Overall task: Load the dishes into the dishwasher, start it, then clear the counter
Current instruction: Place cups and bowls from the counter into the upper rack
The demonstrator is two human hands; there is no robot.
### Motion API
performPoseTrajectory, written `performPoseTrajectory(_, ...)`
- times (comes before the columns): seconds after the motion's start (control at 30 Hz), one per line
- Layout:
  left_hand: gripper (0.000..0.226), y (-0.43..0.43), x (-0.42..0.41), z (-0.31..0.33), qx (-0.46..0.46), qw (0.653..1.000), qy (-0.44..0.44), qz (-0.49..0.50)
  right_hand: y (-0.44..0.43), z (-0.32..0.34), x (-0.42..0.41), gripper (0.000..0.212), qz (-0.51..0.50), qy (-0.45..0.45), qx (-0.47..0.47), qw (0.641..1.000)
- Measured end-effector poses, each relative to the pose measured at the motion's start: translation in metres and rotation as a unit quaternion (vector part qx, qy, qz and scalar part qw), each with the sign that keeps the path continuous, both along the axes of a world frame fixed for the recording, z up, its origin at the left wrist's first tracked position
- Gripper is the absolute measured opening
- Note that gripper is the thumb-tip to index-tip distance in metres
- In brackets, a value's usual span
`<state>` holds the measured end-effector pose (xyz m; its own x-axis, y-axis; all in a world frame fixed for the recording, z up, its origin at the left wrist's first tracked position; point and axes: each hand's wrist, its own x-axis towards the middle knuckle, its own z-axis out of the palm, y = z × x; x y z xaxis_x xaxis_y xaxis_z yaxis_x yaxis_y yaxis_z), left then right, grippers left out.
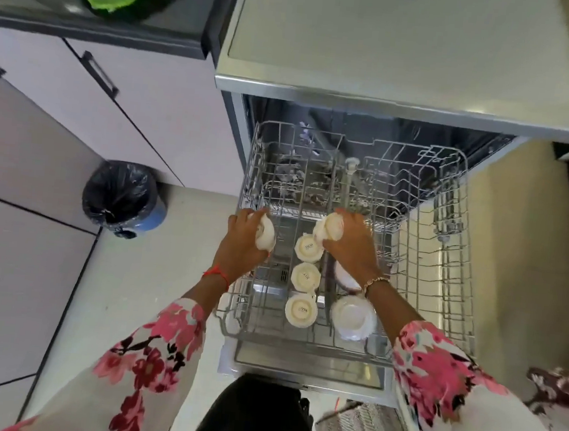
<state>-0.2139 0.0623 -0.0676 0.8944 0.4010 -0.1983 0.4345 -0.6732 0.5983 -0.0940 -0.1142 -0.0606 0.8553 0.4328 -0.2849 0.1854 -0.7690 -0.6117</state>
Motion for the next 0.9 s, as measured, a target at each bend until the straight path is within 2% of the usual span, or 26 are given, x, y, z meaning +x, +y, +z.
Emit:
performPoseTrajectory(0.43, 0.081, 0.008, 0.042, -0.053, -0.008, 0.999, 0.023, -0.026, 0.053, -0.082, 0.048, 0.071, 0.067, 0.006, -0.073, 0.995)
performPoseTrajectory(0.67, 0.082, 0.011, 0.045, -0.061, -0.012, 0.999, 0.039, -0.034, 0.063, -0.1, 0.047, 0.066, 0.095, -0.007, -0.156, 0.983)
performPoseTrajectory(0.9, 0.083, 0.012, 0.049, -0.062, -0.017, 0.998, 0.048, -0.036, 0.065, -0.112, 0.044, 0.066, 0.104, -0.031, -0.181, 0.977)
